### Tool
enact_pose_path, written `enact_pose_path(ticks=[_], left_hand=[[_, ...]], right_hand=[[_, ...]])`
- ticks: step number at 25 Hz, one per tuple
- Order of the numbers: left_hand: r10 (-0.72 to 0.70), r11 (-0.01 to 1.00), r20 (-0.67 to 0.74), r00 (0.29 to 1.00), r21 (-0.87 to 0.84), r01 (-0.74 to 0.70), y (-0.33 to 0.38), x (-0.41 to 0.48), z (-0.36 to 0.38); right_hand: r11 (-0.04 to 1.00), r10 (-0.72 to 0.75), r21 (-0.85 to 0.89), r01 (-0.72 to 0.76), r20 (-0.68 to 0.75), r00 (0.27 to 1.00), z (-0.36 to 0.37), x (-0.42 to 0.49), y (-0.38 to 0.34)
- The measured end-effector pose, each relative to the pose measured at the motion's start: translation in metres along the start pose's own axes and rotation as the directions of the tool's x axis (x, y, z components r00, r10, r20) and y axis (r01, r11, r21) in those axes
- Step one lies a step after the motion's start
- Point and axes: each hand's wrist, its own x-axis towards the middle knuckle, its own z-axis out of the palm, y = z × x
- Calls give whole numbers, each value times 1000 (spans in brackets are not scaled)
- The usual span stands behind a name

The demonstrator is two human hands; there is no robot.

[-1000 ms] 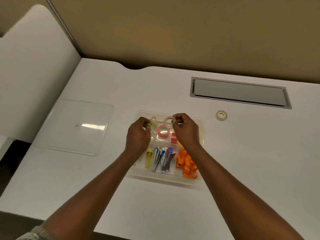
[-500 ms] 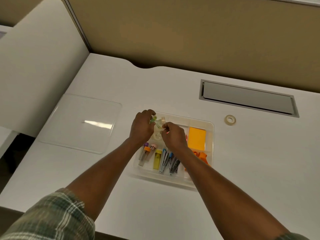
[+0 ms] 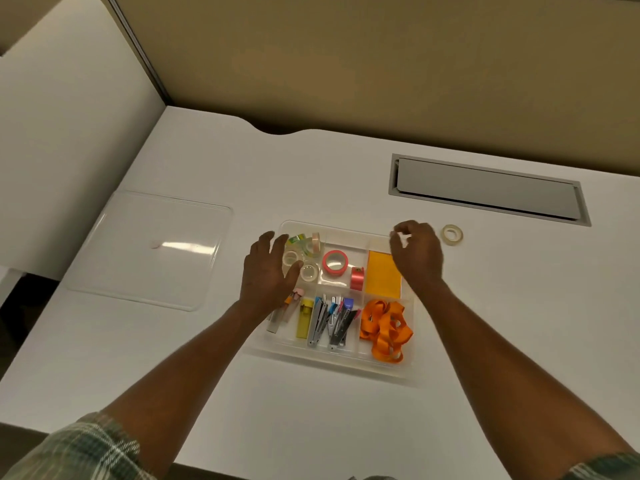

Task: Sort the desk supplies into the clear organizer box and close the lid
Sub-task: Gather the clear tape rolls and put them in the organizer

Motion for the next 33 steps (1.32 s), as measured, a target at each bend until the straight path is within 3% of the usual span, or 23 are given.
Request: enact_pose_path(ticks=[3,7,10,16,19,21,23,27,29,33], left_hand=[[-110,994,123,986,10,110,-5,-15,13],[-127,987,152,980,-78,140,-10,-27,26],[-124,988,124,984,-74,134,-12,-26,29],[-115,988,115,987,-89,126,-12,-26,29],[-113,988,114,987,-95,124,-11,-27,29],[-117,988,121,986,-89,129,-12,-27,28],[-124,987,130,984,-88,136,-12,-27,28],[-123,986,124,985,-95,136,-10,-27,26],[-125,985,117,985,-104,137,-11,-28,26],[-132,983,128,983,-109,146,-12,-29,25]], right_hand=[[987,105,-122,-108,-29,994,-18,16,44],[890,321,-406,-207,238,917,-29,38,91],[825,356,-542,-157,284,890,-25,47,106],[814,272,-557,-164,117,955,-17,46,113],[889,284,-396,-230,82,955,-29,51,93],[964,179,-214,-159,80,981,-30,50,62],[996,-40,-77,49,109,993,-22,35,20],[942,-334,49,332,227,915,16,-18,-51],[924,-372,18,382,279,885,39,-41,-71],[927,-319,-91,364,316,893,71,-70,-86]])
